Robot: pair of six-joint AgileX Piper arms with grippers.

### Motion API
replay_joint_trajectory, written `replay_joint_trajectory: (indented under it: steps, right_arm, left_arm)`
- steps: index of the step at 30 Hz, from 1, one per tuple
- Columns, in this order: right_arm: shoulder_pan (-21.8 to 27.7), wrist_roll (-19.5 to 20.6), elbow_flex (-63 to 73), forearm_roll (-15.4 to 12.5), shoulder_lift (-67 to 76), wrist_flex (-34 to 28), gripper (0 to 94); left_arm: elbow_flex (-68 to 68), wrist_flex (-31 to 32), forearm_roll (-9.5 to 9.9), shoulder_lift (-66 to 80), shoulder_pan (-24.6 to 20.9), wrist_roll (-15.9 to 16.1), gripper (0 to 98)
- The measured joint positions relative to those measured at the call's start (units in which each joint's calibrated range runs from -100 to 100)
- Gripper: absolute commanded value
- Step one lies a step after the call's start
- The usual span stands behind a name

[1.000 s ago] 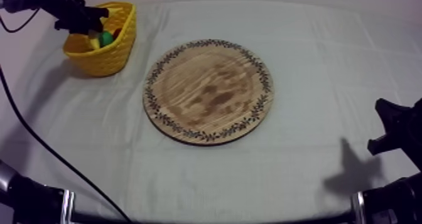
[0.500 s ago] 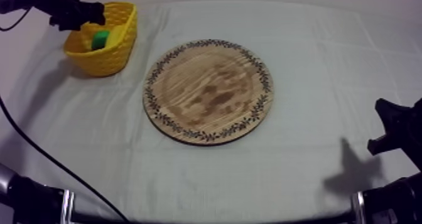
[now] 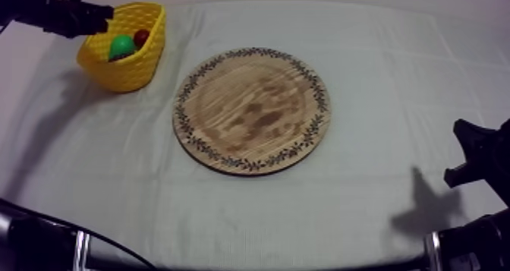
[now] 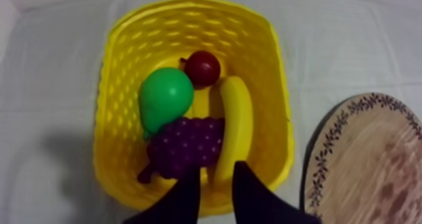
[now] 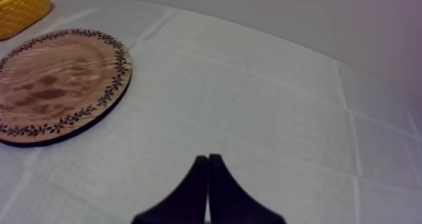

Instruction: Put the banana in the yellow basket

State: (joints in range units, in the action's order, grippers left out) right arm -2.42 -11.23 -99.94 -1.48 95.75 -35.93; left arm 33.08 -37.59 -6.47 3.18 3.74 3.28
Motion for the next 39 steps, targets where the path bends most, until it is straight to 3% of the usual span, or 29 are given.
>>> replay_joint_trajectory:
  steps: [6,17,30,39]
  right_arm:
    - [0.0,0.0,0.0,0.0,0.0,0.0,0.3]
    - [0.0,0.0,0.0,0.0,0.0,0.0,0.3]
    - [0.0,0.0,0.0,0.0,0.0,0.0,0.3]
    - [0.0,0.0,0.0,0.0,0.0,-0.1,0.3]
  left_arm:
    - [10.8,3.0,0.00,8.8,0.3,-0.1,2.1]
    - [32.5,9.5,0.00,27.8,-0.9,0.5,0.1]
    - [61.2,20.2,0.37,59.6,-2.8,-5.2,0.0]
    - [66.6,14.6,5.77,76.7,-3.5,-7.8,0.0]
